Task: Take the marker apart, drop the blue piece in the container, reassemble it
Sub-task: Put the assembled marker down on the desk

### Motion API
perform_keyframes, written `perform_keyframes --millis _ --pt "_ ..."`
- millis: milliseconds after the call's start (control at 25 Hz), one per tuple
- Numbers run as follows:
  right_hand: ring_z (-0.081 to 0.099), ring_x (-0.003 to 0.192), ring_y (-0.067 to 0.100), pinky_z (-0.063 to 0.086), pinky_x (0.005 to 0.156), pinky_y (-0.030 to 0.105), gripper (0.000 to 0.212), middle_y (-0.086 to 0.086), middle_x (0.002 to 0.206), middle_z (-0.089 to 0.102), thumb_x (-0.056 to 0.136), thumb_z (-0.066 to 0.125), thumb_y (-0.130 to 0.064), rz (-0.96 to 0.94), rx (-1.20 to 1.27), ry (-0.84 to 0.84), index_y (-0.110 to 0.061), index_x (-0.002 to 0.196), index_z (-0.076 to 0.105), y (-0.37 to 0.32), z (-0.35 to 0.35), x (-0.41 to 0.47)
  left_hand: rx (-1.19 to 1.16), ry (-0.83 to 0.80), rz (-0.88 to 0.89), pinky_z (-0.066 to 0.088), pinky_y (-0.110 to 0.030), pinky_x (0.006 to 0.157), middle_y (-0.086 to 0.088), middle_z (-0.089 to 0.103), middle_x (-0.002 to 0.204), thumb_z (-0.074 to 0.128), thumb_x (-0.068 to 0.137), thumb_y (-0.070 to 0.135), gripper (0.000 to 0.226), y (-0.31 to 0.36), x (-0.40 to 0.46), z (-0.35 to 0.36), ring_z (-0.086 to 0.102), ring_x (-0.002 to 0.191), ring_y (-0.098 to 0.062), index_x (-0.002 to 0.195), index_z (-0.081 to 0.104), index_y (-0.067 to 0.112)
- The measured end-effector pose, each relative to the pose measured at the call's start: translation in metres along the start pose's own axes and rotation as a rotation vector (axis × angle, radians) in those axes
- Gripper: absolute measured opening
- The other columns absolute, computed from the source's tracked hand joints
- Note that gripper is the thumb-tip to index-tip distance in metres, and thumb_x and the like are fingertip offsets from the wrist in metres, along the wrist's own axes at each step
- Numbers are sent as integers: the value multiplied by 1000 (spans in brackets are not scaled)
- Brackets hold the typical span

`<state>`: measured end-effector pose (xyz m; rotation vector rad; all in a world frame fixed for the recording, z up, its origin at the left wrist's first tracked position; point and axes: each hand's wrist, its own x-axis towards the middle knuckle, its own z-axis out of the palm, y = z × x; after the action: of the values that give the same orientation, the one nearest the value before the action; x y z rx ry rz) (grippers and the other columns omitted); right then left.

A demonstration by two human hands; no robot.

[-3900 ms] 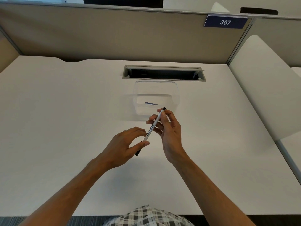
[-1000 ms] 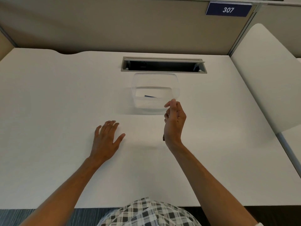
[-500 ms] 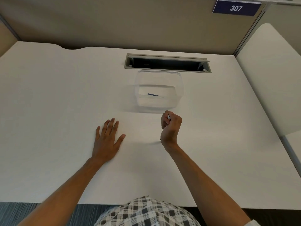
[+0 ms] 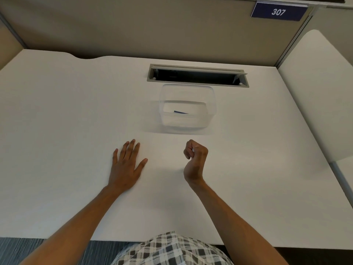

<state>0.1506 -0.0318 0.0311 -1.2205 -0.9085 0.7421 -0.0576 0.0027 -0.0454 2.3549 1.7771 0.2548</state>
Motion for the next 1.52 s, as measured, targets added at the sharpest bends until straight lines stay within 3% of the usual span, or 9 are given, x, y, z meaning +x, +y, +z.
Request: perform_keyframes --millis 120,480,1040,1200,1280,1360,1440,1520 --pt "11 60 14 7 56 30 19 6 61 11 72 31 -23 8 -7 3 -18 60 18 2 -1 1 -6 -1 1 8 -48 118 -2 18 159 12 91 62 72 -1 0 0 12 146 -19 149 20 20" --pt "12 53 7 8 53 27 26 -10 52 15 79 31 -33 15 -66 9 -33 57 17 11 -1 8 -11 8 5 8 -48 118 -3 18 159 8 90 64 75 -1 1 1 12 146 -20 149 21 19" --pt "14 52 9 11 52 26 28 -2 53 17 79 35 -33 25 -25 21 -25 57 19 5 -7 11 -11 12 5 8 -48 118 -2 18 159 8 90 64 75 -1 0 -1 12 146 -19 149 20 19" --pt "23 51 9 17 51 29 29 -9 57 27 83 36 -12 109 83 11 -23 58 27 5 -13 15 -26 16 8 8 -48 118 -3 18 159 8 90 64 75 -1 0 -1 12 146 -19 149 21 19" --pt "40 52 11 31 54 32 30 -8 60 40 91 32 -15 123 63 24 -17 61 36 6 -18 18 -31 18 8 9 -49 118 -3 19 159 9 90 64 75 -1 0 0 12 146 -19 149 21 19" --pt "55 65 14 43 65 27 34 -5 68 56 96 32 -21 90 -51 38 -11 69 50 5 -24 20 -20 16 4 8 -48 118 -2 19 159 9 90 64 74 -2 0 1 12 146 -19 148 21 20" --pt "55 72 9 42 67 21 36 -6 77 59 100 34 -23 24 -168 36 -7 79 58 4 -30 20 -10 15 0 8 -47 118 -1 18 159 10 90 63 72 -1 0 1 12 146 -18 148 20 21" --pt "46 64 6 34 60 16 34 -14 73 52 102 38 -26 -29 -246 18 -12 84 63 3 -36 19 -11 15 0 8 -47 118 -1 18 159 11 90 62 72 -2 0 2 11 146 -17 148 19 21"
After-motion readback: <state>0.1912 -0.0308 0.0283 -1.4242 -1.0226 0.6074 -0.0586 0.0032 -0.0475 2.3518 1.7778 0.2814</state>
